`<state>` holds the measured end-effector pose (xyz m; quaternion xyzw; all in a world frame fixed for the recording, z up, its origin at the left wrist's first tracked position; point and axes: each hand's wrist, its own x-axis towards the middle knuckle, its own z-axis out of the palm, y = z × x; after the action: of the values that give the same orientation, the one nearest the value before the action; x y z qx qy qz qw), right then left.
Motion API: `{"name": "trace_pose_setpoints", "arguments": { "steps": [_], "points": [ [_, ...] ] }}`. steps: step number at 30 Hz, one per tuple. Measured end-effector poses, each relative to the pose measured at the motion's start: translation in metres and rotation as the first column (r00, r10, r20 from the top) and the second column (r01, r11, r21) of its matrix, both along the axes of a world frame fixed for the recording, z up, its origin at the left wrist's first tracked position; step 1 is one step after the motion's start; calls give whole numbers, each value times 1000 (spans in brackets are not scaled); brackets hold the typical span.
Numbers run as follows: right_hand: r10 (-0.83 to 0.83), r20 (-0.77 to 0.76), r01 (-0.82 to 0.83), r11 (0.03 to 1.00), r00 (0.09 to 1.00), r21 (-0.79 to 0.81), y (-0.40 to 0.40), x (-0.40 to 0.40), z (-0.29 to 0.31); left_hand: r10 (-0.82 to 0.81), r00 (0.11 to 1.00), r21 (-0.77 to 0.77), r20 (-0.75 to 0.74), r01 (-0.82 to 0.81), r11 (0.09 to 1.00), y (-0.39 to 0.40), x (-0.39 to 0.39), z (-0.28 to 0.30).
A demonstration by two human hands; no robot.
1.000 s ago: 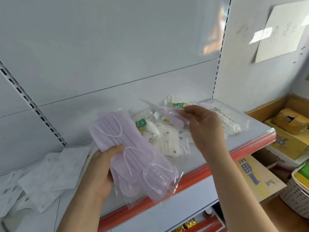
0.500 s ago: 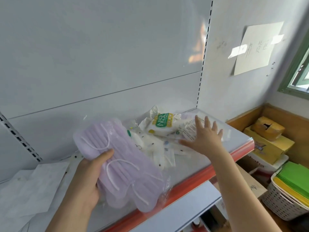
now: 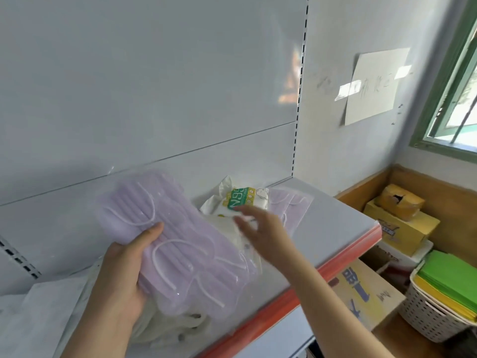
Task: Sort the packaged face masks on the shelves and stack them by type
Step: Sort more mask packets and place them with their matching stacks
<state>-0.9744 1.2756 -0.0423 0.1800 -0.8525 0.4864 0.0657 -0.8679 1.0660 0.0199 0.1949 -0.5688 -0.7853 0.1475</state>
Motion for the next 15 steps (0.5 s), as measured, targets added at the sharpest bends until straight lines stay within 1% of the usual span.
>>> {"name": "trace_pose_setpoints", "arguments": {
  "steps": [1, 2, 3, 4, 5, 6, 7, 9, 10, 11, 12, 13, 15],
  "points": [
    [-236, -2, 235, 969, 972, 79, 17, -22, -2, 1, 1000, 0, 9, -1, 1000, -1, -2, -3],
    [-434, 14, 419, 878, 901, 230, 34, -45, -6, 7, 1000, -4, 21, -7, 1000, -1, -4, -5],
    [-569, 44, 508, 764, 821, 398, 50, -62, -8, 13, 999, -12, 31, -13, 1000, -2, -6, -9],
    [-648, 83, 511, 667, 757, 542, 60, -75, -13, 22, 999, -22, 41, -21, 1000, -2, -7, -12],
    [-678, 109, 480, 614, 727, 626, 62, -85, -16, 28, 998, -31, 50, -26, 999, -3, -8, -14],
    [-673, 125, 447, 607, 729, 657, 59, -92, -20, 32, 998, -36, 58, -30, 999, -3, -9, -16],
    [-648, 130, 431, 629, 751, 647, 53, -98, -23, 33, 997, -38, 65, -30, 999, -3, -10, -17],
    [-569, 149, 411, 728, 809, 548, 42, -104, -28, 31, 996, -43, 79, -28, 999, -2, -12, -15],
    [-538, 167, 419, 785, 826, 457, 41, -105, -28, 31, 996, -49, 83, -27, 998, -2, -12, -14],
    [-518, 187, 444, 834, 835, 328, 43, -103, -27, 32, 996, -53, 87, -28, 998, -1, -13, -14],
    [-509, 202, 483, 859, 836, 168, 48, -100, -25, 31, 996, -57, 88, -26, 998, -1, -13, -13],
    [-512, 211, 520, 854, 832, 20, 56, -95, -20, 26, 996, -62, 87, -21, 998, -1, -13, -12],
    [-532, 195, 562, 811, 824, -163, 72, -86, -2, 30, 996, -70, 86, -24, 997, -2, -13, -11]
  ]
}}
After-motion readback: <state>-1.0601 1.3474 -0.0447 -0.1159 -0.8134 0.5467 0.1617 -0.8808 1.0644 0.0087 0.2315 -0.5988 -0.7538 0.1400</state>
